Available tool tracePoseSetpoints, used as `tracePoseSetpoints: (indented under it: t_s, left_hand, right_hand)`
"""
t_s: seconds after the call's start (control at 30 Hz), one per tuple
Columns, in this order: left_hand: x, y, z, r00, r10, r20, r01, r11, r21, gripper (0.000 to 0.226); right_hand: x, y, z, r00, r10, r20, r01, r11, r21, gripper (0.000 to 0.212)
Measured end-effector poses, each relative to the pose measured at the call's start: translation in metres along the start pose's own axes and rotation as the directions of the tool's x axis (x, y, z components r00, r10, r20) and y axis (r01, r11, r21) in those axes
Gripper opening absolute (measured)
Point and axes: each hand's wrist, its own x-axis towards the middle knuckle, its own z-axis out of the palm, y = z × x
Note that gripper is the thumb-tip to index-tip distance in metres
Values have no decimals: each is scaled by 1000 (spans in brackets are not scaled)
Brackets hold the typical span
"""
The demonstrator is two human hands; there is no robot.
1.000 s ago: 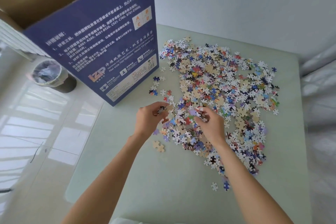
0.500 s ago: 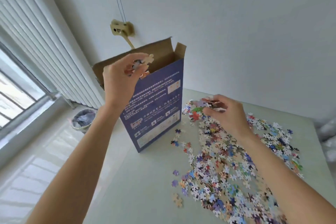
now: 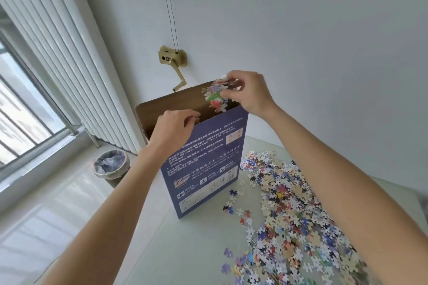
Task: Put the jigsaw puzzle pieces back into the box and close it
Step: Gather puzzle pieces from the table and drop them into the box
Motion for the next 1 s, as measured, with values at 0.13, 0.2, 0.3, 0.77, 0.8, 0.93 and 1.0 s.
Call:
tracePoseSetpoints:
  t_s: [0.13,0.2,0.3,0.77,0.8,0.93,1.0]
  left_hand:
    - [-2,-2,1,999,31,10,-32,997,70,27]
    - [-4,-3,1,998,65,-22,-63,994,85,25]
    - [-9,-2,-2,991,106,-77,-95,986,135,25]
    - [-16,4,-1,967,222,-124,-195,960,199,20]
    - [-16,4,0,967,223,-127,-195,960,201,21]
    - [-22,7,0,930,280,-237,-212,938,273,19]
    - [-31,14,4,863,373,-341,-282,915,288,16]
  right_hand:
    - [8,8,18,976,-73,204,89,994,-69,24]
    - [12,10,21,951,-94,295,125,988,-89,25]
    - [15,11,24,913,-98,395,154,982,-113,27]
    - [12,12,29,926,-94,366,253,874,-415,19]
    - [10,12,29,928,-92,361,249,875,-416,22]
    - [-16,8,20,966,-183,184,238,906,-350,24]
    - [-45,10,12,965,-259,27,254,912,-321,22]
